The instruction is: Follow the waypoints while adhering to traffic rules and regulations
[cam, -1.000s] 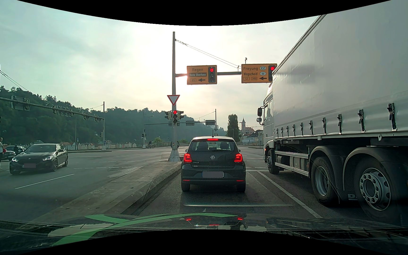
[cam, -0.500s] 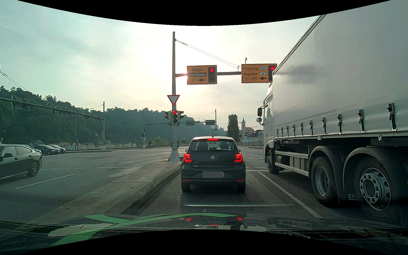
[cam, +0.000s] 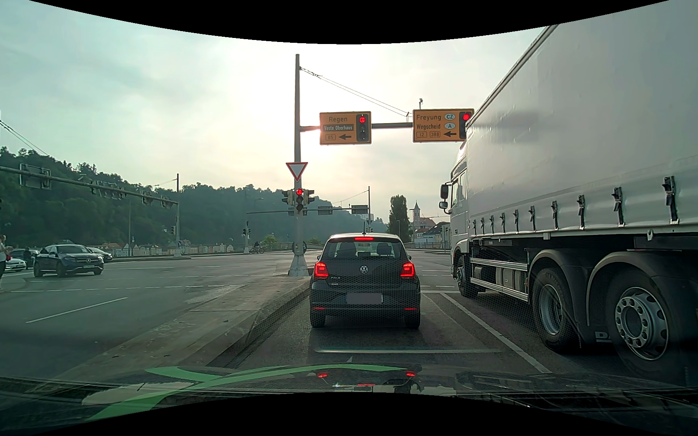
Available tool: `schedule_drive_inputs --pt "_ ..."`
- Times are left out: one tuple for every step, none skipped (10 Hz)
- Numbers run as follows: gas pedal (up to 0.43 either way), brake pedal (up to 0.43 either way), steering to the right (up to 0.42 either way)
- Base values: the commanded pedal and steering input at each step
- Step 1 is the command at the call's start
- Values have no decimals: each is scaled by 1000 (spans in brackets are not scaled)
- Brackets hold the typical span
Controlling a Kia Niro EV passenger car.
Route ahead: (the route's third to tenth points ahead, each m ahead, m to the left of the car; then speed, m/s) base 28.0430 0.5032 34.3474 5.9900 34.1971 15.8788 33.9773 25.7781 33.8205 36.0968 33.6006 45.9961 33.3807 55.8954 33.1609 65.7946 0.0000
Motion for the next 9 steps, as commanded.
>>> schedule_drive_inputs --pt "0 305 2" --pt "0 305 2" --pt "0 305 2" --pt "0 305 2" --pt "0 305 2" --pt "0 305 2" --pt "0 305 2" --pt "0 305 2" --pt "0 305 2"
